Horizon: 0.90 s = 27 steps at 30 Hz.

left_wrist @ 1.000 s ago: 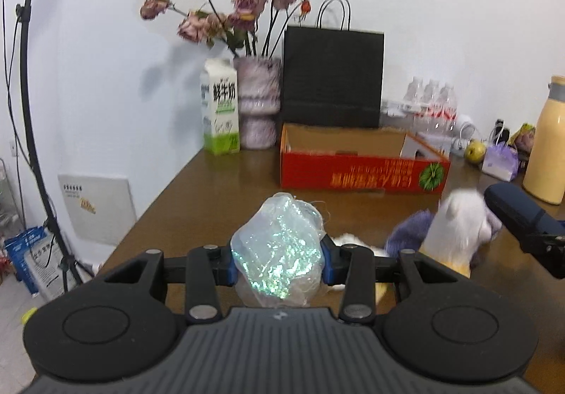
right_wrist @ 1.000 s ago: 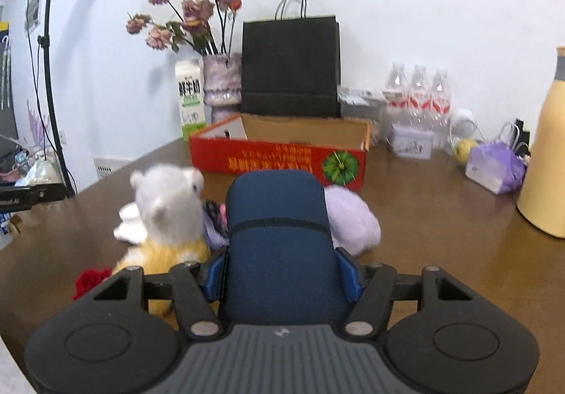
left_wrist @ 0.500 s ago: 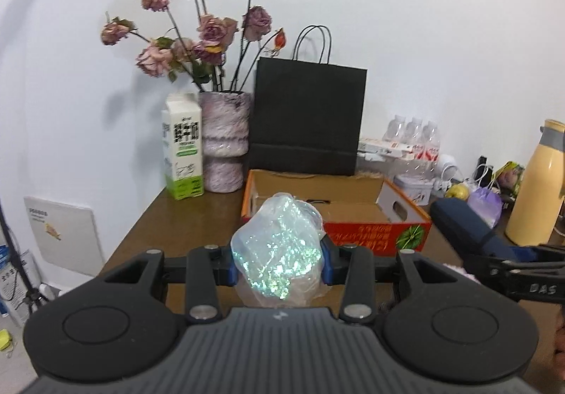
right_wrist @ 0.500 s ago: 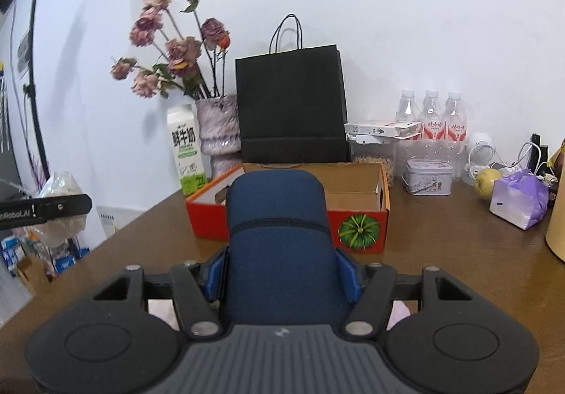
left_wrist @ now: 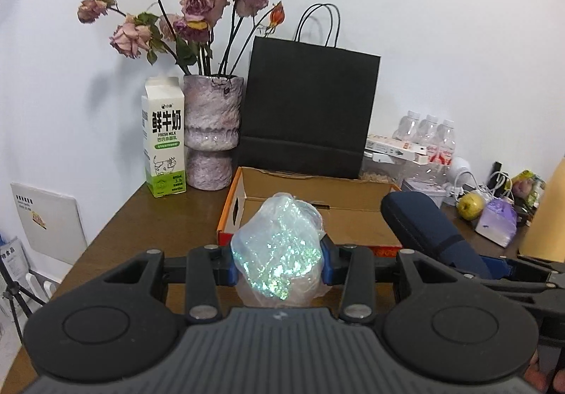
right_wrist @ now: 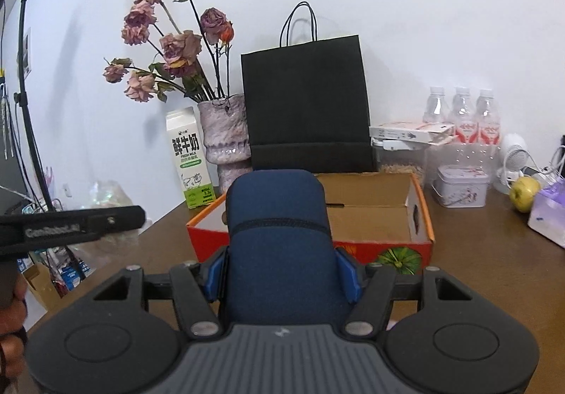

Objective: Organize objects
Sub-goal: 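Carry the plastic bag and navy pencil case toward the open cardboard box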

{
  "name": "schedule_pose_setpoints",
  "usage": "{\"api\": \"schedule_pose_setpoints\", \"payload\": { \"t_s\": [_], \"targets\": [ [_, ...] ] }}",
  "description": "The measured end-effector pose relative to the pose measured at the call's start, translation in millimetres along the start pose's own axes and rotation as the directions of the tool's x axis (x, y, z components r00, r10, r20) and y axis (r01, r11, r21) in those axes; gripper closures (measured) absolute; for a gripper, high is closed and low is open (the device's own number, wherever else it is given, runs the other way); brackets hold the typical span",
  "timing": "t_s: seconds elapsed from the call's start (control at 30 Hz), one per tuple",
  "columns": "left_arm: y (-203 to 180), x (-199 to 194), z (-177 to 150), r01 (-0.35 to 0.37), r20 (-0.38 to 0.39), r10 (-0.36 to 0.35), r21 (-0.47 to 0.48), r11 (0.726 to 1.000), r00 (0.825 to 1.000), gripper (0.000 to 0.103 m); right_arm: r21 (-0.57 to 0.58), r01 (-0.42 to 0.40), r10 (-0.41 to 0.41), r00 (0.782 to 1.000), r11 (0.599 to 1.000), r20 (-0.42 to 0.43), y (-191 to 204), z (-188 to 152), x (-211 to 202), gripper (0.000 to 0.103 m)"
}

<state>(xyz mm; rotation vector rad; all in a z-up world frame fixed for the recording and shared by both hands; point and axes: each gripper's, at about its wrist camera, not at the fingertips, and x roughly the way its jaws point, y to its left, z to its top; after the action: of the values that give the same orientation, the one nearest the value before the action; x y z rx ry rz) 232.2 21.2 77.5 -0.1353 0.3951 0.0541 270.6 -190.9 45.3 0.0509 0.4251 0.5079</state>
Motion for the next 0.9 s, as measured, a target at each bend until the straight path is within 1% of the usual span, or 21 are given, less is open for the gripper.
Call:
{"api": "schedule_pose_setpoints", "payload": {
  "t_s": [0.07, 0.13, 0.23, 0.33, 0.8, 0.9],
  "targets": [
    [-0.8, 13.0, 2.2, -0.017, -0.007, 0.017, -0.015, 1.0, 1.0, 0.063, 0.007, -0.001, 0.001, 1.0, 1.0, -0.001, -0.6, 3.4, 10.8, 0.042],
    [-4.0, 25.7, 3.7, -0.036, -0.014, 0.036, -0.005, 0.999, 0.999, 0.063, 0.018, 0.003, -0.003, 1.0, 1.0, 0.004, -2.0, 6.7, 22.2, 0.042],
    [-6.3, 41.3, 8.6, -0.041, -0.022, 0.04, -0.011, 0.999, 0.999, 0.063, 0.04, 0.001, -0.001, 1.0, 0.999, 0.0, -7.7, 11.9, 36.5, 0.042],
    [-10.7, 52.9, 15.9, -0.048, -0.004, 0.048, -0.007, 0.999, 0.999, 0.063, 0.039, 0.018, -0.019, 1.0, 0.999, 0.009, -10.3, 17.8, 46.8, 0.042],
    [-25.9, 107.4, 39.8, -0.038, -0.012, 0.038, -0.011, 0.999, 0.999, 0.063, 0.058, 0.072, -0.073, 0.997, 0.996, 0.014, -22.7, 45.4, 89.9, 0.042],
    [-26.8, 118.9, 42.3, -0.045, -0.019, 0.045, -0.011, 0.999, 0.999, 0.063, 0.072, 0.076, -0.077, 0.997, 0.995, 0.009, -27.1, 50.7, 99.0, 0.042]
  ]
}}
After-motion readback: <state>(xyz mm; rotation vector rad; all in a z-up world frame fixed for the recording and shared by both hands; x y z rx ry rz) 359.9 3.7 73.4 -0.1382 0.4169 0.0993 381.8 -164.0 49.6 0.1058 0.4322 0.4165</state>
